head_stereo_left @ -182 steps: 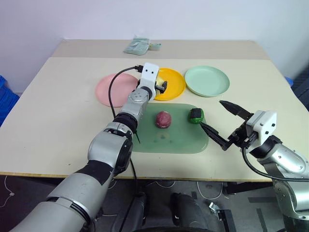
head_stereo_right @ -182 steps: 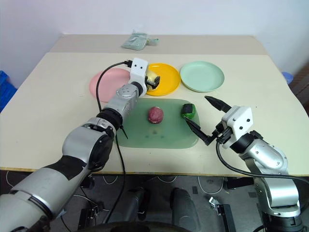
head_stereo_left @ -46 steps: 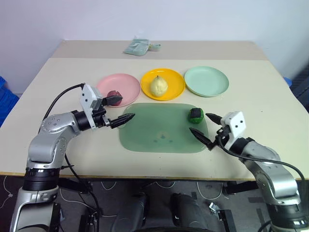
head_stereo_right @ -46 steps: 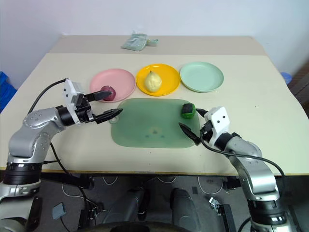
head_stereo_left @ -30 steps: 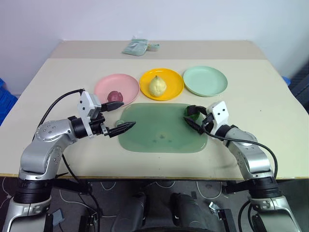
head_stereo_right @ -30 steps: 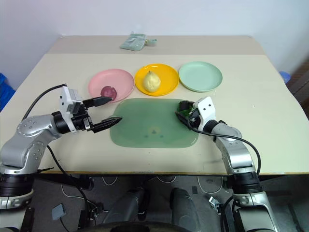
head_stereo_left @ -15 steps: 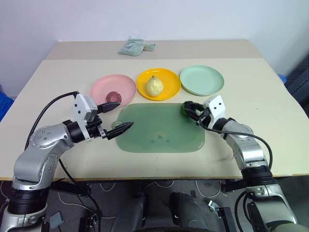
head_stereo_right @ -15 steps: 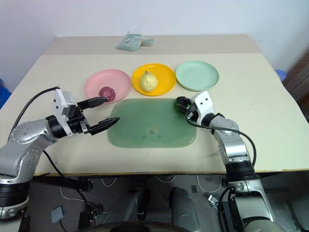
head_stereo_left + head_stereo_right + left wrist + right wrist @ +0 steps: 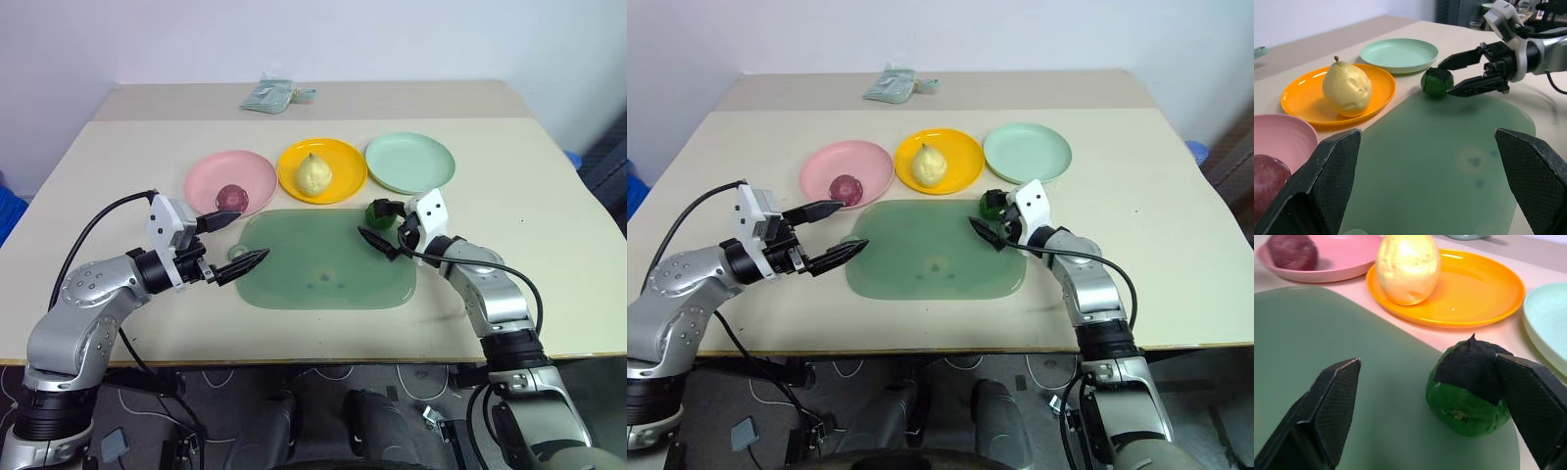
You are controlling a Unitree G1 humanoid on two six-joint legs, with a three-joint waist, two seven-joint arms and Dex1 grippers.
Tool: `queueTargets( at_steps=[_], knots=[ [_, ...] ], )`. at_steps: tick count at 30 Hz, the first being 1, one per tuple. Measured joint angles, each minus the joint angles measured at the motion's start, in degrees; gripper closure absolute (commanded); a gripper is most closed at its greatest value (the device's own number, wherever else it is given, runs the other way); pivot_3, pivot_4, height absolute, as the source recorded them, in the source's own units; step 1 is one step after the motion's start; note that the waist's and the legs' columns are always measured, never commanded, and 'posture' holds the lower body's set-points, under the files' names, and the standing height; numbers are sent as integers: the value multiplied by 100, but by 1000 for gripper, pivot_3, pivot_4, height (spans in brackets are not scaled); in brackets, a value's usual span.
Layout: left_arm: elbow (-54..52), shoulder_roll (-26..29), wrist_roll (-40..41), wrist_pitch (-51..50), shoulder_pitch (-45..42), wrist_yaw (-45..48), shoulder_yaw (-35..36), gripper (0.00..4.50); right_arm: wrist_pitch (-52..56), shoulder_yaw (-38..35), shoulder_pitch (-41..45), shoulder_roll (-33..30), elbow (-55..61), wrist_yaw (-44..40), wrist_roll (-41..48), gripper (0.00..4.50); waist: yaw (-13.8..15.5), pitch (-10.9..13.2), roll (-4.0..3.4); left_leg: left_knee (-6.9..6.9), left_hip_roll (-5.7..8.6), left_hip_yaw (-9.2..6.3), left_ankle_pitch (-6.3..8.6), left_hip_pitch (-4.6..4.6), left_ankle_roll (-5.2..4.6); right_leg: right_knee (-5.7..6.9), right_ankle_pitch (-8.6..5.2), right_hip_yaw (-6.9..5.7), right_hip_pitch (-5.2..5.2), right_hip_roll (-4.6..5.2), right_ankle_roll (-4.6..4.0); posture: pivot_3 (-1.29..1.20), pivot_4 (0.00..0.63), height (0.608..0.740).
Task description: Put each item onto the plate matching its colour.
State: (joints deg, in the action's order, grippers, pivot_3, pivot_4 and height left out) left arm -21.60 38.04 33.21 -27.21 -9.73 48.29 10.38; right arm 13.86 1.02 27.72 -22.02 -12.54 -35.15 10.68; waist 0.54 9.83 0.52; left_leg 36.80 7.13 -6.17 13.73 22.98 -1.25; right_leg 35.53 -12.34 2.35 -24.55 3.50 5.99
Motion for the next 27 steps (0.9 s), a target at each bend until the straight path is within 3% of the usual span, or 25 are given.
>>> queueTargets(
  at_steps=[21,27],
  knots=[
    [-211,12,74,-4,256,-105,114,0,-651,95,435,124,-1064,415,-603,60,-49,-1,0,-36,1,4,-5,-30,8,-8,-1,8,11,0,-2,0,150,740],
    [-238,14,119,-14,269,-138,116,0,-901,191,669,227,-1732,719,-858,2791,-128,0,-1,-68,1,5,-15,-38,20,-8,-7,12,3,0,-14,0,150,740]
  ],
)
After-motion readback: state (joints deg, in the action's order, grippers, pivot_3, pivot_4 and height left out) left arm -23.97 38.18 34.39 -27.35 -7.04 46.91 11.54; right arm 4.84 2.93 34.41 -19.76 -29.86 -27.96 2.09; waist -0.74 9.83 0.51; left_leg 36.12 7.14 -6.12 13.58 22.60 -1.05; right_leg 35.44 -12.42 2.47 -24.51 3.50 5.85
